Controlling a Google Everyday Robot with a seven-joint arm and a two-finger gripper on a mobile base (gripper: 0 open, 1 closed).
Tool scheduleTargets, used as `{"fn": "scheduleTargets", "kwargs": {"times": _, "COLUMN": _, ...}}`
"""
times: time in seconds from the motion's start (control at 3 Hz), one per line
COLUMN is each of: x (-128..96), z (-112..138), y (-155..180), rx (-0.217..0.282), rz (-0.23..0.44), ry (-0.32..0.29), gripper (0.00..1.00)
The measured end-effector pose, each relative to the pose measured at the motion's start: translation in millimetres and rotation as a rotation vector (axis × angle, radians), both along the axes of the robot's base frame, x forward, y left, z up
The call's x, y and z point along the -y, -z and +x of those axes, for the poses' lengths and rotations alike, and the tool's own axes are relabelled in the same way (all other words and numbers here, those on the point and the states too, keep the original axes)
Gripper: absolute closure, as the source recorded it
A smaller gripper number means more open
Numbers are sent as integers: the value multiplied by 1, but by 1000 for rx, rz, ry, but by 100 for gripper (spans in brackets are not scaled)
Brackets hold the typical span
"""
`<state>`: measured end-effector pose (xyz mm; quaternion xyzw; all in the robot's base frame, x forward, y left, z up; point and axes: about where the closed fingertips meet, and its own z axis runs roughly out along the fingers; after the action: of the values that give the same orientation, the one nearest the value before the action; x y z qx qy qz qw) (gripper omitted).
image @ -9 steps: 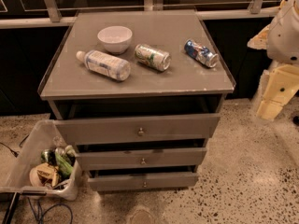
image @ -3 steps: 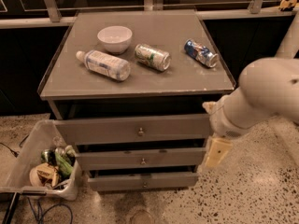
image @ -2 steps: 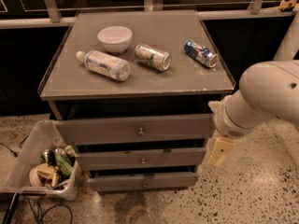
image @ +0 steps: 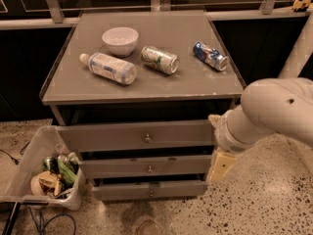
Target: Open bottom drawer
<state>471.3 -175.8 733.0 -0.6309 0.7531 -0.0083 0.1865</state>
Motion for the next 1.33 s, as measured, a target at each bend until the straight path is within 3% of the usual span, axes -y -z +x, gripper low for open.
{"fn": "scheduleTargets", "kwargs": {"times": 0.67, "x": -20, "z": -17, "y": 98, "rx": -6, "rz": 74, "ry": -35, "gripper": 0}}
{"fn": "scheduleTargets", "kwargs": {"times": 1.0, "x": -23, "z": -33, "y": 158, "rx": 12, "rz": 76, "ry": -41, "gripper": 0}}
{"fn": "scheduleTargets", "kwargs": {"times": 1.33, "x": -22, "z": -31, "y": 210, "rx": 18, "rz": 73, "ry": -44, "gripper": 0}}
